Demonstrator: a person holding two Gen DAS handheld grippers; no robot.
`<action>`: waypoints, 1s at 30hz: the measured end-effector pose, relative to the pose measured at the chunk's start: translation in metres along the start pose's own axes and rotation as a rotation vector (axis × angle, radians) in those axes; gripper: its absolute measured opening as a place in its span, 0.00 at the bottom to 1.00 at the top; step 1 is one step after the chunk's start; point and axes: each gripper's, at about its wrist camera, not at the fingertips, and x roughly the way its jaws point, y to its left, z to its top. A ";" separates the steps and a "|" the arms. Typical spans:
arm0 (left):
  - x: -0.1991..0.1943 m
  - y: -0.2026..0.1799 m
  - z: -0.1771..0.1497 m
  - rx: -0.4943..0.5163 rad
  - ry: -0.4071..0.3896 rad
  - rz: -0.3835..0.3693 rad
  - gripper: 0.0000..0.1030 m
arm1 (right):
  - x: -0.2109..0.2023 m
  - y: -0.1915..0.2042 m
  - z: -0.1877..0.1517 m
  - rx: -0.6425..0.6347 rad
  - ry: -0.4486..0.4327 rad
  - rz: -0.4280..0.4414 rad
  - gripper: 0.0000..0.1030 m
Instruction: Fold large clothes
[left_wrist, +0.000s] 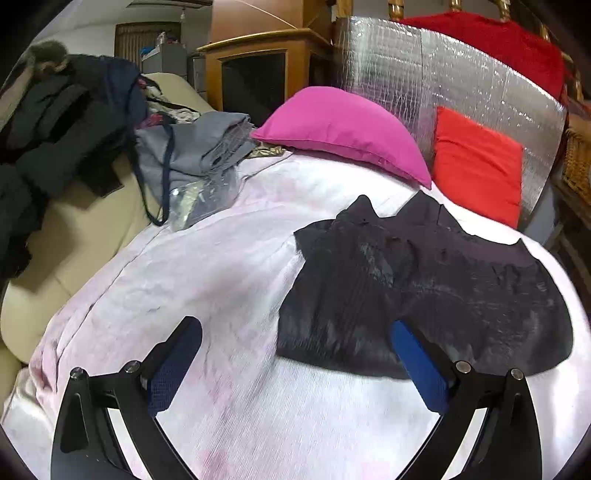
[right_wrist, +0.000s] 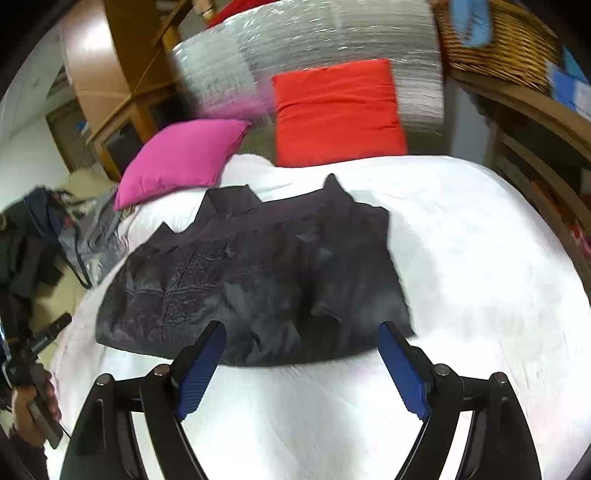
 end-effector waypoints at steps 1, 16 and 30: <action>-0.005 0.004 -0.004 -0.005 0.004 -0.006 1.00 | -0.003 -0.007 -0.004 0.018 0.007 0.001 0.84; -0.008 0.022 -0.019 -0.025 0.071 -0.012 1.00 | -0.012 -0.103 -0.048 0.244 0.066 0.029 0.84; 0.101 0.036 0.049 -0.177 0.206 -0.330 1.00 | 0.081 -0.112 0.044 0.344 0.166 0.294 0.84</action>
